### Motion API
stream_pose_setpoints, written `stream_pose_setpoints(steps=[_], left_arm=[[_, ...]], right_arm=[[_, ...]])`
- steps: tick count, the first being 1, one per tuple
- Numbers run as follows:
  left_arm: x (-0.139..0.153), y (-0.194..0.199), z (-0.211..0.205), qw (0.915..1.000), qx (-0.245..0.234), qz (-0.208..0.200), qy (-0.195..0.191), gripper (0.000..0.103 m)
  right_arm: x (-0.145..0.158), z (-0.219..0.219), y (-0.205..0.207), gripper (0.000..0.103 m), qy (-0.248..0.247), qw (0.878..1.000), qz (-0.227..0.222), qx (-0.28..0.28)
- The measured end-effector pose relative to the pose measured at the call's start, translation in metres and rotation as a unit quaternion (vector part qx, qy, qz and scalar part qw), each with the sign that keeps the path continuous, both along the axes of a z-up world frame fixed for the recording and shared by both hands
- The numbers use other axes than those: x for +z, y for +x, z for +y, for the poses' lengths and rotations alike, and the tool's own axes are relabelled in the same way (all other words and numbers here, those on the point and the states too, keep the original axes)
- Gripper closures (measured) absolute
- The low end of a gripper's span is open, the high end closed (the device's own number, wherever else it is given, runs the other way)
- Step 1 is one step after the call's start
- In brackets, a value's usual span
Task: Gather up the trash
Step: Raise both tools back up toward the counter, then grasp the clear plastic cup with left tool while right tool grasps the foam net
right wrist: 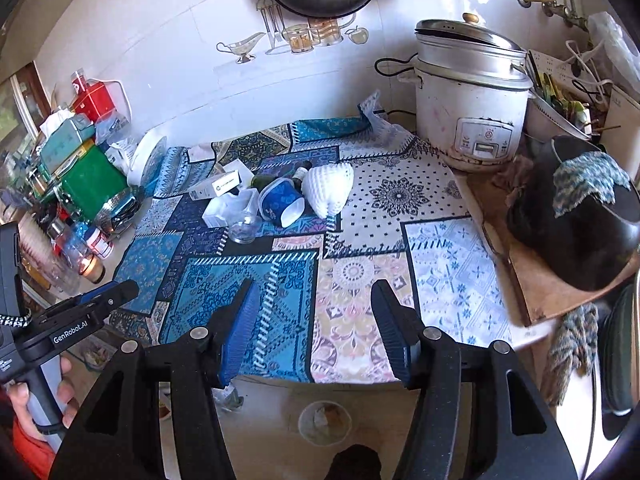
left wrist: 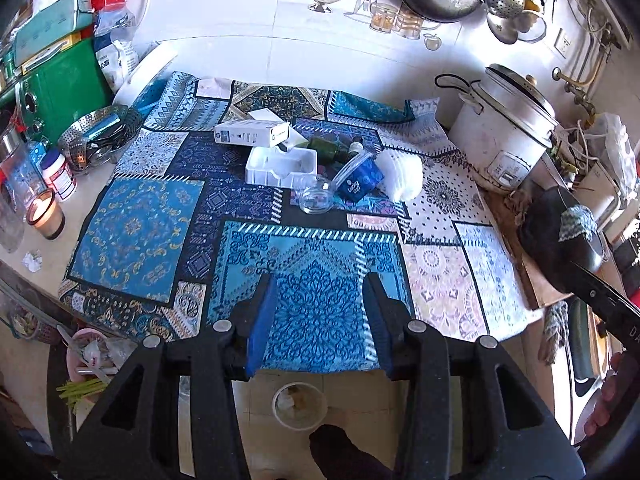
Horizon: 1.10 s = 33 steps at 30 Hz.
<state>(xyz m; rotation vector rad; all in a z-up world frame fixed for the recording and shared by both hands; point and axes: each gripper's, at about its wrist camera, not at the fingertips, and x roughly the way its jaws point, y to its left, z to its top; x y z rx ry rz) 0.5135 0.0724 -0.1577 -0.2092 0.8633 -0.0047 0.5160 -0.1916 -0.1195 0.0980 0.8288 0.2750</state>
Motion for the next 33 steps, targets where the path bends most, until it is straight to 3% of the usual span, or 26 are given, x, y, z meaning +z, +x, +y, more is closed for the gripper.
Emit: stream_pose_setpoints(steps=[10,12,14,16,24,33], left_arm=[[-0.020,0.093,-0.016,0.9978,0.049,0.045,-0.006,0.060],[-0.028,0.109,-0.015,0.9968,0.054,0.058,-0.011,0.056],[-0.036,0.125,-0.012,0.9958,0.061,0.067,-0.014,0.047],[-0.046,0.143,-0.008,0.9949,0.062,0.078,-0.016,0.046],[-0.092,0.205,0.006,0.9901,0.010,0.137,-0.028,0.046],[-0.125,0.241,0.014,0.9823,-0.031,0.178,-0.051,0.046]], right_arm=[[-0.009,-0.021,0.100,0.049,-0.006,0.998,0.029,0.047],[-0.014,-0.022,0.116,0.049,0.007,0.998,0.040,0.050],[-0.020,-0.019,0.127,0.049,0.005,0.998,0.045,0.050],[-0.027,-0.017,0.142,0.049,0.000,0.997,0.052,0.048],[-0.054,0.001,0.191,0.049,0.005,0.995,0.097,0.014],[-0.087,0.029,0.250,0.049,0.021,0.990,0.141,-0.004]])
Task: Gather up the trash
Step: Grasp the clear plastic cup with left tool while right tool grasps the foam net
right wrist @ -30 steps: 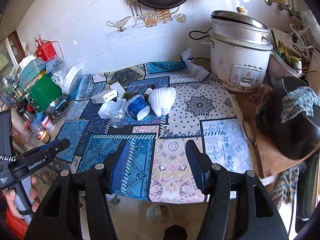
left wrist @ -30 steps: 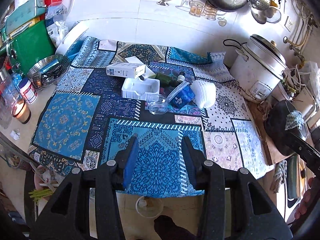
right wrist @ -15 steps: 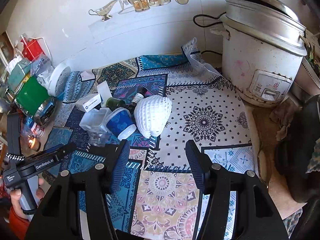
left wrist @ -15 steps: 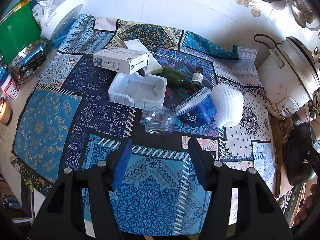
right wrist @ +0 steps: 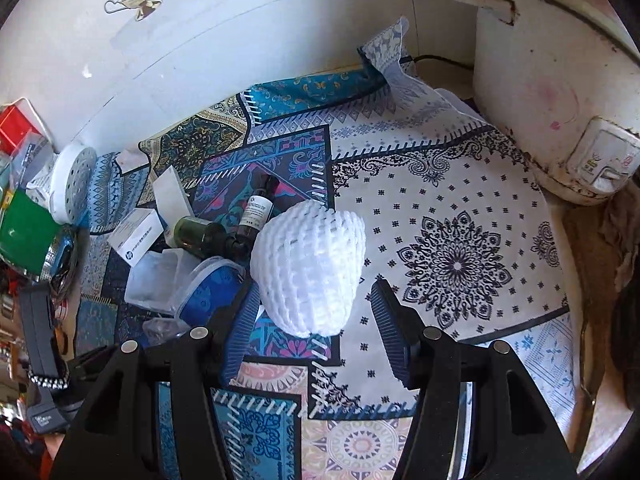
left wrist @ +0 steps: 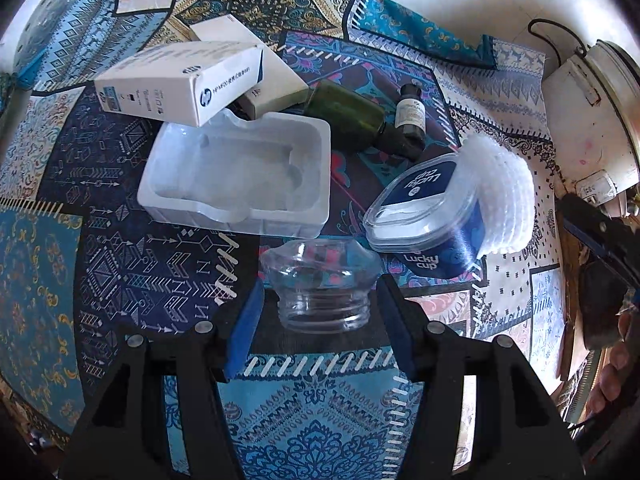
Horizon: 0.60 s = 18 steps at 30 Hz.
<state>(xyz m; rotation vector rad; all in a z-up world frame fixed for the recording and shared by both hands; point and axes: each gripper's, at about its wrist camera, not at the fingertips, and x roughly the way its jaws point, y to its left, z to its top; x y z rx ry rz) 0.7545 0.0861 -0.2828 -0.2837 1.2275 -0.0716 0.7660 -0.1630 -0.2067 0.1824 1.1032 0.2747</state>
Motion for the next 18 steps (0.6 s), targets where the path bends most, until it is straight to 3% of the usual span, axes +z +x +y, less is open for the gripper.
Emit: stream_pose_setpoints(steps=[7,9,14,18], left_arm=[[-0.012,0.010,-0.001,0.9998,-0.017,0.008,-0.004,0.046],[-0.013,0.012,0.000,0.9998,-0.017,0.005,-0.006,0.046],[-0.013,0.015,-0.003,0.9998,-0.018,-0.004,-0.002,0.046],[-0.010,0.011,-0.005,0.9996,-0.017,-0.017,0.013,0.046]], right_arm=[[-0.031,0.019,0.026,0.048,-0.002,0.999,0.045,0.003],[-0.037,0.022,0.030,0.039,0.004,0.999,0.052,0.002],[-0.046,0.027,0.038,0.031,0.008,0.998,0.062,0.004],[-0.050,0.030,0.039,0.031,0.016,0.998,0.058,0.007]])
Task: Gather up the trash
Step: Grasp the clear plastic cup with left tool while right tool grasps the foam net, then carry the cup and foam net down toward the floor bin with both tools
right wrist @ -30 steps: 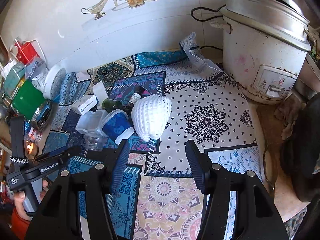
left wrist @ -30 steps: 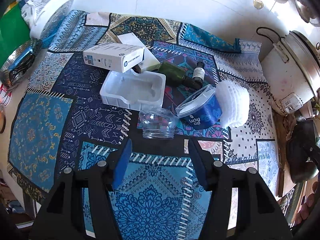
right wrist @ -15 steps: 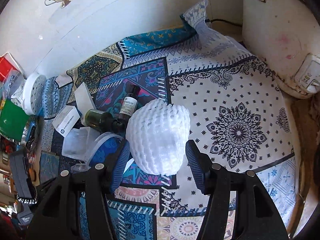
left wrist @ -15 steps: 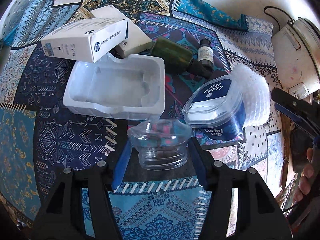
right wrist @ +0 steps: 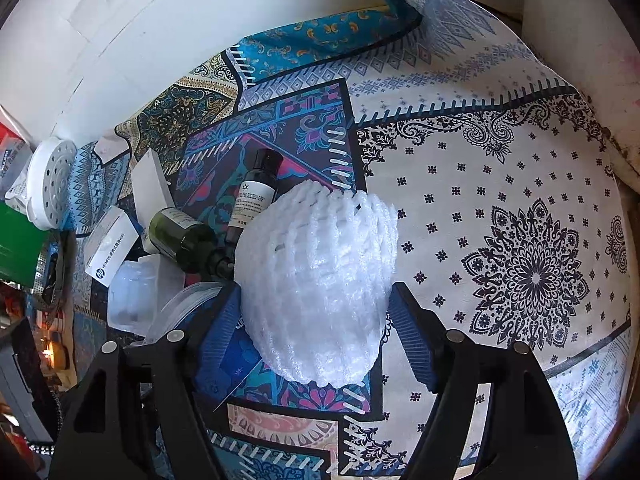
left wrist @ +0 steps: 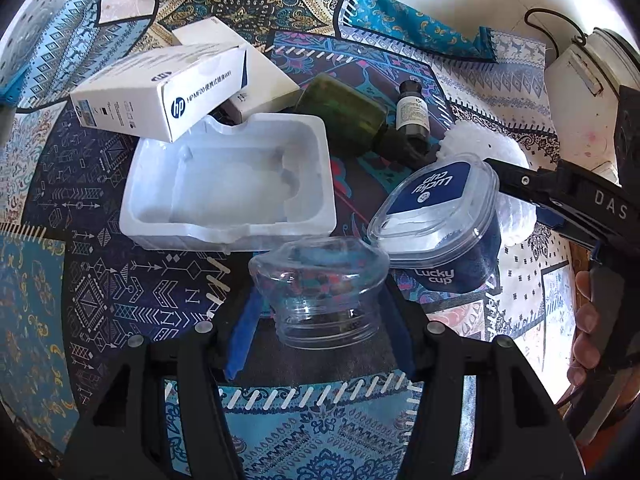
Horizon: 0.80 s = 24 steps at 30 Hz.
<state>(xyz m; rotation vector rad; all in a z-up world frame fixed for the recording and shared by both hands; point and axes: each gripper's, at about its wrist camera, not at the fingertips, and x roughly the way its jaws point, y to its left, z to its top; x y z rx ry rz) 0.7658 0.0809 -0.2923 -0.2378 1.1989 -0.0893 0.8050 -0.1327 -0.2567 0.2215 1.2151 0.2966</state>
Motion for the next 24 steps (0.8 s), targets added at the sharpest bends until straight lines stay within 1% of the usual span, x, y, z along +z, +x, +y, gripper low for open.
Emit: stream_pose_setpoints(steps=[1,3,6,9,16,20,24], left_arm=[[0.001,-0.001,0.000,1.0000,0.000,-0.001,0.001,0.046],[0.003,-0.004,0.000,1.0000,0.001,-0.004,0.002,0.046],[0.009,-0.009,0.001,0.9999,0.006,-0.009,0.006,0.046],[0.016,-0.017,0.002,0.9997,0.016,-0.016,0.011,0.046],[0.038,-0.049,-0.005,0.9973,0.054,-0.044,0.024,0.046],[0.057,-0.074,-0.016,0.9936,0.073,-0.073,0.047,0.046],[0.082,-0.101,-0.026,0.9891,0.084,-0.104,0.061,0.046]], right_arm=[[0.001,0.000,-0.001,0.031,0.000,1.000,-0.001,0.002],[0.004,-0.001,-0.003,0.039,0.003,1.000,-0.006,0.003],[0.009,-0.005,-0.008,0.046,0.012,1.000,-0.004,0.005],[0.019,-0.012,-0.016,0.052,0.008,1.000,-0.016,0.006],[0.045,-0.044,-0.050,0.052,0.010,0.999,-0.047,0.020],[0.061,-0.061,-0.073,0.052,0.006,0.997,-0.069,0.036],[0.081,-0.068,-0.100,0.052,-0.004,0.993,-0.098,0.058]])
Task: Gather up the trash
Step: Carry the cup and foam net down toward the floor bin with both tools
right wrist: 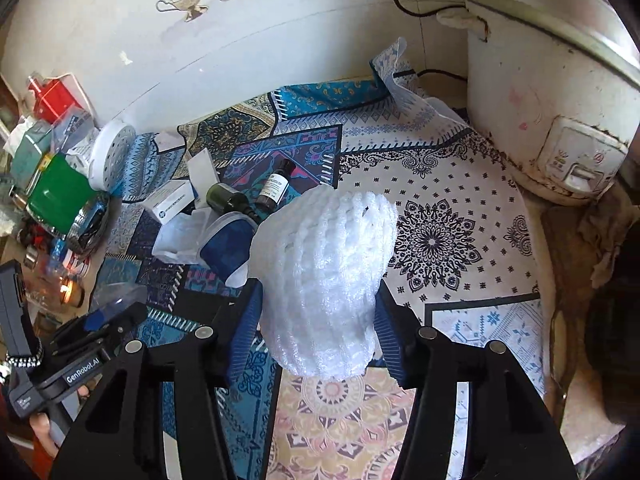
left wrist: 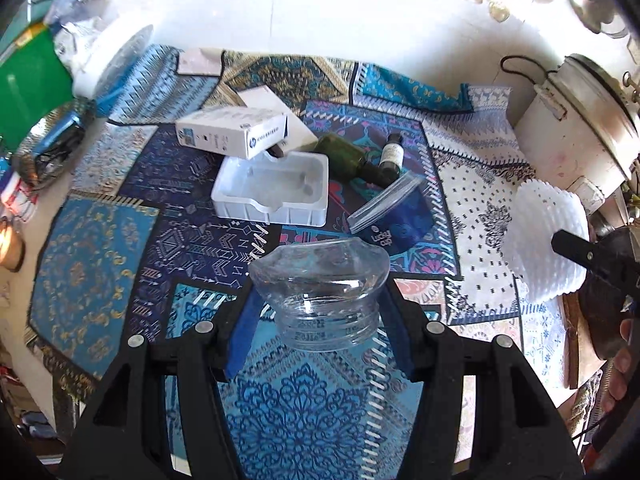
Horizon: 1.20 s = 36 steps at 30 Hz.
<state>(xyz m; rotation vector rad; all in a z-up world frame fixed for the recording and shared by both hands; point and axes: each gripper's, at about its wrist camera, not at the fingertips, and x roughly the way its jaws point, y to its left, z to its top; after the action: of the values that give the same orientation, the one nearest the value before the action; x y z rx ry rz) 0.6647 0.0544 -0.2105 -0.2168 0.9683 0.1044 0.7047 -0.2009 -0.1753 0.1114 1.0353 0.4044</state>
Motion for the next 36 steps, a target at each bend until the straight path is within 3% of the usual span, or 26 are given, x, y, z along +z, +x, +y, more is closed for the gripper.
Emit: stream_pose_setpoints(steps=[9,16,27,36], left_arm=[[0.053,-0.064,-0.014,0.9981,-0.016,-0.059,0.004,0.046],[0.063,-0.126,-0.008,0.9956,-0.048,-0.081,-0.002,0.046],[0.022,-0.242,0.022,0.9956,-0.084,-0.039,0.011,0.046],[-0.044,-0.287,0.025,0.9946,-0.097,0.033,-0.019,0.046]], right_arm=[[0.038,0.002,-0.072,0.052,0.019,0.998,-0.050,0.016],[0.040,0.024,-0.138,0.052,0.020,0.998,-0.062,0.009],[0.001,0.060,-0.251,0.052,0.032,0.999,-0.026,-0.020],[-0.048,0.065,-0.303,0.052,0.001,0.998,0.046,-0.029]])
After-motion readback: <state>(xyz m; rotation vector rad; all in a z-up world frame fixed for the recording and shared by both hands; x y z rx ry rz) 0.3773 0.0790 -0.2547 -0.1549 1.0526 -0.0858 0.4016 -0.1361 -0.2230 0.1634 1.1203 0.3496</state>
